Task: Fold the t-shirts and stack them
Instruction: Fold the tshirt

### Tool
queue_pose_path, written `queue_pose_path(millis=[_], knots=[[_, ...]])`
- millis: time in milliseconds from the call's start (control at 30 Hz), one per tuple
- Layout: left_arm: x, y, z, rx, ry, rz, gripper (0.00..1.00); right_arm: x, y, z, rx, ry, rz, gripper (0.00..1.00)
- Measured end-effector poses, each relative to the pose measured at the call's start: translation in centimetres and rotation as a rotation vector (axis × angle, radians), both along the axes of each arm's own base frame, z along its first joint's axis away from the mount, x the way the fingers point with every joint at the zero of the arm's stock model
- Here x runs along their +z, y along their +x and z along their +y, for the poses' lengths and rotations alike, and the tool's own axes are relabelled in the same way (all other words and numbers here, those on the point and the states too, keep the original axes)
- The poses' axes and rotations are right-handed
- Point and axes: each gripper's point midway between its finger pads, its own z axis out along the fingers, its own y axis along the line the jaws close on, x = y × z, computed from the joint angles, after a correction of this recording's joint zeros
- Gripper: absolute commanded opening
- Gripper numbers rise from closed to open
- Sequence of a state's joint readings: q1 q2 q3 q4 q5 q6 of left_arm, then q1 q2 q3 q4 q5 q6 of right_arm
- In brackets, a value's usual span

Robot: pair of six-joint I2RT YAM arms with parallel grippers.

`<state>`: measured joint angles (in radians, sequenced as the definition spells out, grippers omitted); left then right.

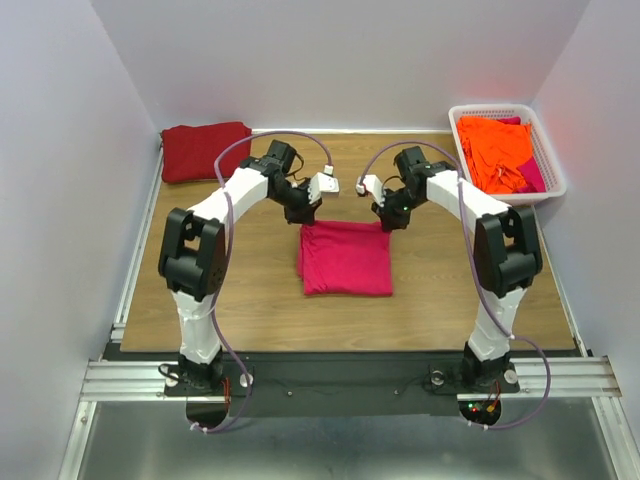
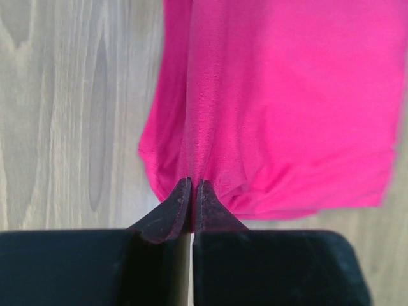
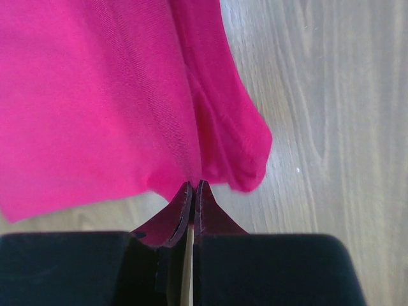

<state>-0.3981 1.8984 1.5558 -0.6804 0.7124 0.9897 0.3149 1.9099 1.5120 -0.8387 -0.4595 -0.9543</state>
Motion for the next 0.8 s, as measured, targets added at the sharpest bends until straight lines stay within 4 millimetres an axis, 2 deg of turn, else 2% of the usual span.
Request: queue_pose_path(millis=[100,167,267,300,333,367,400,433,500,600,633,700,767,800], knots=[[-2.4,1.8,-0.3,0.019,0.015,0.029,0.20,-2.2,0.7,-0.2,-0.011,-0.014,0.023,0.01],[-4.0,2.4,-0.3,0.038,0.022,0.057,0.28,-3.4,1.2,-0.2,-0.024,-0.020,0.036,0.03],[-5.9,3.1,0.3,0.080,0.032,0.095,0.38,-4.5,2.4,-0.3,-0.066,-0.024,0.049,0.13],[-6.0,3.3,0.5,0.098,0.032,0.102,0.38,-4.5,2.7,-0.4,-0.078,-0.024,0.047,0.23],[-6.0,3.6,0.9,0.124,0.029,0.109,0.40,-4.5,2.8,-0.4,-0.092,-0.023,0.045,0.27],[-5.8,4.1,1.3,0.144,0.023,0.105,0.44,-4.3,3.1,-0.6,-0.106,-0.021,0.044,0.31],[-5.4,4.5,1.7,0.165,0.015,0.102,0.45,-4.0,3.4,-0.8,-0.129,-0.027,0.038,0.41],[-5.0,5.0,2.2,0.195,0.004,0.099,0.46,-3.8,3.6,-1.1,-0.156,-0.024,0.040,0.44],[-3.6,5.9,3.1,0.251,-0.019,0.085,0.46,-3.0,4.1,-1.7,-0.209,-0.018,0.038,0.44],[0.0,6.8,4.1,0.340,-0.084,0.046,0.47,-1.0,5.3,-2.1,-0.312,0.018,0.026,0.44],[1.5,6.5,4.4,0.372,-0.117,0.032,0.53,0.0,5.7,-2.1,-0.355,0.039,0.022,0.44],[4.0,5.0,4.4,0.414,-0.181,0.011,0.56,1.9,5.7,-2.2,-0.415,0.075,0.016,0.42],[5.0,2.9,4.2,0.424,-0.212,0.007,0.57,3.6,5.4,-1.8,-0.482,0.122,0.032,0.41],[5.1,1.0,3.9,0.425,-0.222,0.024,0.57,4.1,5.1,-1.6,-0.510,0.142,0.044,0.40]])
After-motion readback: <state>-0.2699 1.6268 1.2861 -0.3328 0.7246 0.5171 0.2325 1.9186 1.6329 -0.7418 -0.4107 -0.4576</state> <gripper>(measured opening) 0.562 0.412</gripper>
